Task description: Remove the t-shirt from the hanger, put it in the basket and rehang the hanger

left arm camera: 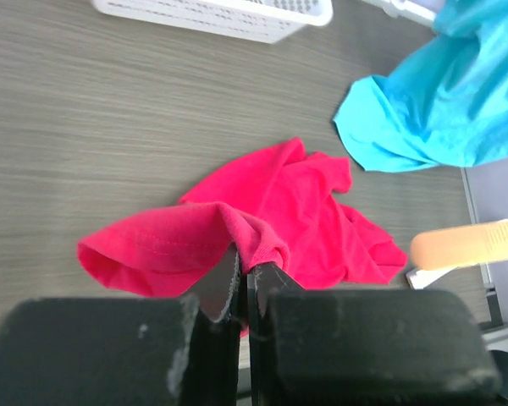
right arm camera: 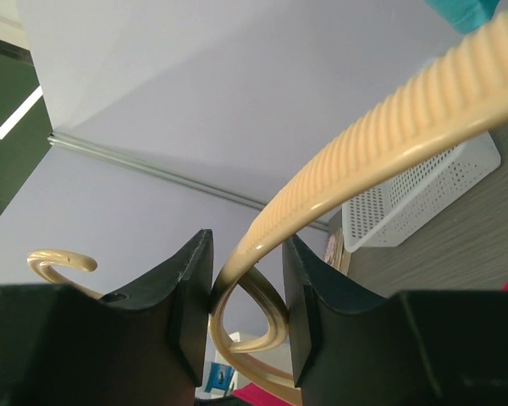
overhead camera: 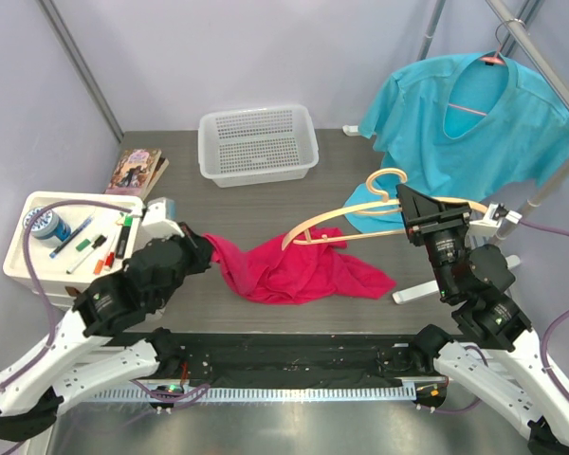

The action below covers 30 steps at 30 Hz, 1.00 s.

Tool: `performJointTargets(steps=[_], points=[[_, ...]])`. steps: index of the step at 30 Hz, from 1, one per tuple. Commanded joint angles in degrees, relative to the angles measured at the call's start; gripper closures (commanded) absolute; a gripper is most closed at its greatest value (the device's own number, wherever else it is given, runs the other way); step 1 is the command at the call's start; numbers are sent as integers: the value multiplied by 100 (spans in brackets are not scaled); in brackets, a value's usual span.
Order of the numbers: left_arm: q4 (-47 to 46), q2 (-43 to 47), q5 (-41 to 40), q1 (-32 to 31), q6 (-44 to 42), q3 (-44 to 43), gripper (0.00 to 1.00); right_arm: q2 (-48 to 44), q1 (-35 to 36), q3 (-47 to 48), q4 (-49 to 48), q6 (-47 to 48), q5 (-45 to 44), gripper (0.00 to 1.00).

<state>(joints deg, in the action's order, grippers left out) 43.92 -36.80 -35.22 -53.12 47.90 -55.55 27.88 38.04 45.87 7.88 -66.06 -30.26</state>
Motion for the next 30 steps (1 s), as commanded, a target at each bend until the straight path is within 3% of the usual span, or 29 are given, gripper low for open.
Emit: performJointTargets(steps=[1, 4, 5, 6, 8, 10, 12, 16, 21, 25, 30], points=[[-1086, -1003, 629, 4, -377, -560, 96, 130, 2, 291, -339, 15, 125, 99], [-1185, -1961, 1148, 4, -588, -1384, 91, 156, 1, 291, -375, 6, 249, 99], [-775, -2198, 1114, 4, -589, -1649, 89, 156, 1, 309, -375, 14, 266, 99], [-527, -2374, 1027, 4, -580, -1887, 73, 183, 10, 335, -305, 14, 292, 99], [-279, -2534, 1034, 4, -745, -2171, 57, 227, 1, 388, -243, 32, 345, 99], [-776, -2229, 1541, 4, -1009, -1831, 36, 279, -7, 414, -252, 32, 398, 99], [-1200, -1868, 1746, 4, -1212, -1496, 22, 288, 1, 414, -234, 32, 433, 99], [-2350, -1182, 2693, -5, -1687, -818, 14, 280, 1, 362, -243, -47, 468, 99], [-2775, -1347, 4843, -5, -2266, -791, 14, 244, 1, 344, -295, -161, 591, 99], [-2443, -1760, 4894, 4, -2767, -1027, 10, 183, 1, 335, -313, -293, 671, 99], [-2159, -2112, 4681, 4, -2944, -1125, 16, 95, 1, 282, -305, -328, 671, 99]])
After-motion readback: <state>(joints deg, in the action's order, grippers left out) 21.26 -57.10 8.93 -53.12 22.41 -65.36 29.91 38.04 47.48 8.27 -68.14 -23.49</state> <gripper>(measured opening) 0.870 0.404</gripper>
